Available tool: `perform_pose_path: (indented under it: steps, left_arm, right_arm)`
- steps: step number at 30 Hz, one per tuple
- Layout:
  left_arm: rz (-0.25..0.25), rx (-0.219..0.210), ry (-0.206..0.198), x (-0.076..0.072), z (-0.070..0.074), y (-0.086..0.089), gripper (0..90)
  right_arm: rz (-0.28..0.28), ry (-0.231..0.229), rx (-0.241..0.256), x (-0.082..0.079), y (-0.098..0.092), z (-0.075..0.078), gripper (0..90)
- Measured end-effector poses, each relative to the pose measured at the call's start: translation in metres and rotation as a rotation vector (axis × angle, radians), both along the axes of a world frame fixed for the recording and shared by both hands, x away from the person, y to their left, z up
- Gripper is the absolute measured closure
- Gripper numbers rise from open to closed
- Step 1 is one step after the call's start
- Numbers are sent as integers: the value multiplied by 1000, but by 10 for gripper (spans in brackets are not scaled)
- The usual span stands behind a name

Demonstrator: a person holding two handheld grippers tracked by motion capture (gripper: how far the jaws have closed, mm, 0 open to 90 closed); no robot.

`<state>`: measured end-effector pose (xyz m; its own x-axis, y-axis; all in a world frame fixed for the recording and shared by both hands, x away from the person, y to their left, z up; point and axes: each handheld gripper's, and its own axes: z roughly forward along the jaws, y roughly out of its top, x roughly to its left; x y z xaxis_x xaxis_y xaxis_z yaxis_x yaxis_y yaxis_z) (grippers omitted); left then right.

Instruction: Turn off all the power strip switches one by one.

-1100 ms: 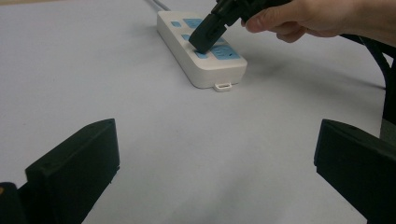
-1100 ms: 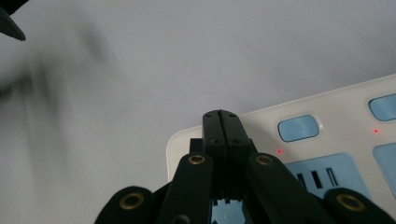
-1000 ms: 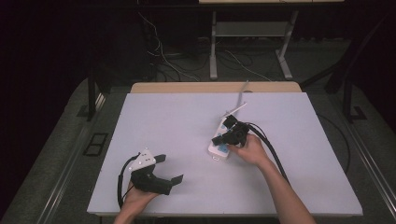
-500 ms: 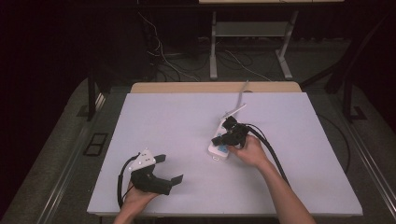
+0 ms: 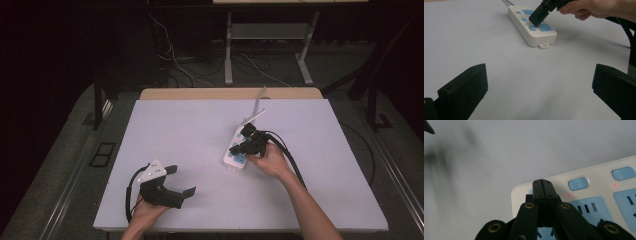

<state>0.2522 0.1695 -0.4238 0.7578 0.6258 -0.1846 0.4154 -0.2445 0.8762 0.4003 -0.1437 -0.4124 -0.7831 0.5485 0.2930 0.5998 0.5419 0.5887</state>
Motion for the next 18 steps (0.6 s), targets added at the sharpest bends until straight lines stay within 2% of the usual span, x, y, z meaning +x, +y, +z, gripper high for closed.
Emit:
perform_pose_path:
  steps: [4,18]
  left_arm:
    - [-1,2,1,0,0,0,0]
    - [4,-1,1,0,0,0,0]
  right_arm:
    - [-3,-7,30,2,-6,6,900]
    - [-15,-18,18,14,-19,24,900]
